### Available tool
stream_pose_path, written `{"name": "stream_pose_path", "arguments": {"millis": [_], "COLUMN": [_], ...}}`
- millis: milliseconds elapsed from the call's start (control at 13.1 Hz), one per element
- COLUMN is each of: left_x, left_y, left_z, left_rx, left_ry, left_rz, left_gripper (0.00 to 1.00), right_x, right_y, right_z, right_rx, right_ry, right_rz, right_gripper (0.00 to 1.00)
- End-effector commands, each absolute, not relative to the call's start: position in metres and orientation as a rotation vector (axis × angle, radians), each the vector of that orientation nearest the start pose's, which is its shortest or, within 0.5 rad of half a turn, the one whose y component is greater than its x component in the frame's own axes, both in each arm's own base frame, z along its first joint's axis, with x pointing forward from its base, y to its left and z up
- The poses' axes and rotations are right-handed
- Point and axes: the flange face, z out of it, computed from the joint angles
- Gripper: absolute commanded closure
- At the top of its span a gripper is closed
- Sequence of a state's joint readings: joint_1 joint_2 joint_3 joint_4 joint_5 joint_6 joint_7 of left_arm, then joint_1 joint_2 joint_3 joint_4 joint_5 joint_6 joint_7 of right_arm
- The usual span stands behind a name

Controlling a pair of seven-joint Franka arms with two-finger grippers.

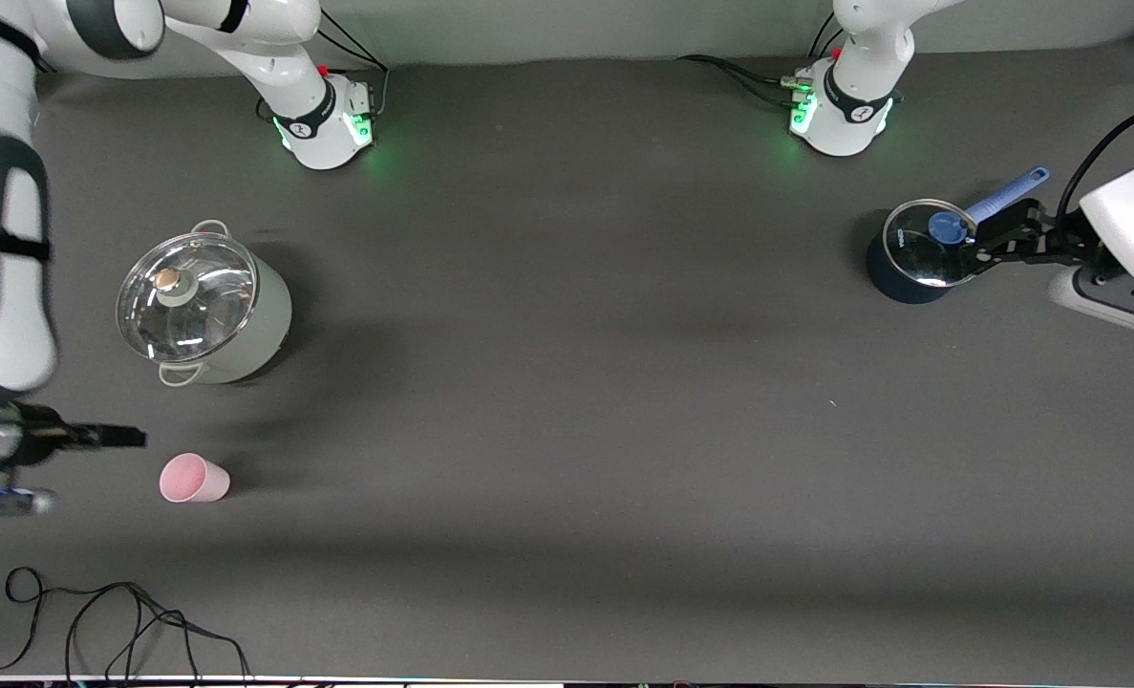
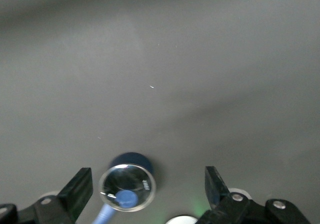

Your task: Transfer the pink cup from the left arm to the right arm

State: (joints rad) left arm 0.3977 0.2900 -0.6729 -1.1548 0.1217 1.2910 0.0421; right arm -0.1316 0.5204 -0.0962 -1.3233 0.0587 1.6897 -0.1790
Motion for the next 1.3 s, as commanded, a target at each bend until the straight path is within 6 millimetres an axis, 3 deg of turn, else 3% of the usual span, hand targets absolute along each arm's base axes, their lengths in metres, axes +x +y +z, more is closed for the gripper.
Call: {"name": "stream_pose_path", "arguments": {"millis": [0, 229, 382, 458, 611, 917, 1069, 1222], "left_x": [0.586, 0.594, 0.598, 0.601, 0.602, 0.603, 0.602, 0.602], "left_y": [-0.095, -0.081, -0.088, -0.097, -0.104, -0.094, -0.086, -0.088], "left_z": [0.635, 0.614, 0.606, 0.586, 0.587, 0.585, 0.584, 0.584], "left_rx": [-3.146, -3.150, -3.134, -3.088, -3.075, -3.074, -3.076, -3.079], "left_ry": [0.318, 0.311, 0.324, 0.342, 0.375, 0.351, 0.336, 0.332], "left_rz": [0.244, 0.308, 0.313, 0.356, 0.333, 0.352, 0.374, 0.373], "left_gripper": [0.00, 0.00, 0.00, 0.00, 0.00, 0.00, 0.00, 0.00], "right_x": [0.644, 0.612, 0.593, 0.583, 0.569, 0.563, 0.566, 0.563], "right_y": [-0.115, -0.107, -0.090, -0.078, -0.066, -0.061, -0.031, -0.029], "right_z": [0.480, 0.514, 0.532, 0.538, 0.545, 0.564, 0.572, 0.583], "right_rx": [-3.089, -3.078, -3.080, -3.079, -3.079, -3.082, -3.109, -3.125], "right_ry": [0.134, 0.172, 0.217, 0.216, 0.188, 0.226, 0.209, 0.192], "right_rz": [0.252, 0.185, 0.125, 0.109, 0.096, 0.037, -0.024, -0.055], "right_gripper": [0.00, 0.00, 0.00, 0.00, 0.00, 0.00, 0.00, 0.00]}}
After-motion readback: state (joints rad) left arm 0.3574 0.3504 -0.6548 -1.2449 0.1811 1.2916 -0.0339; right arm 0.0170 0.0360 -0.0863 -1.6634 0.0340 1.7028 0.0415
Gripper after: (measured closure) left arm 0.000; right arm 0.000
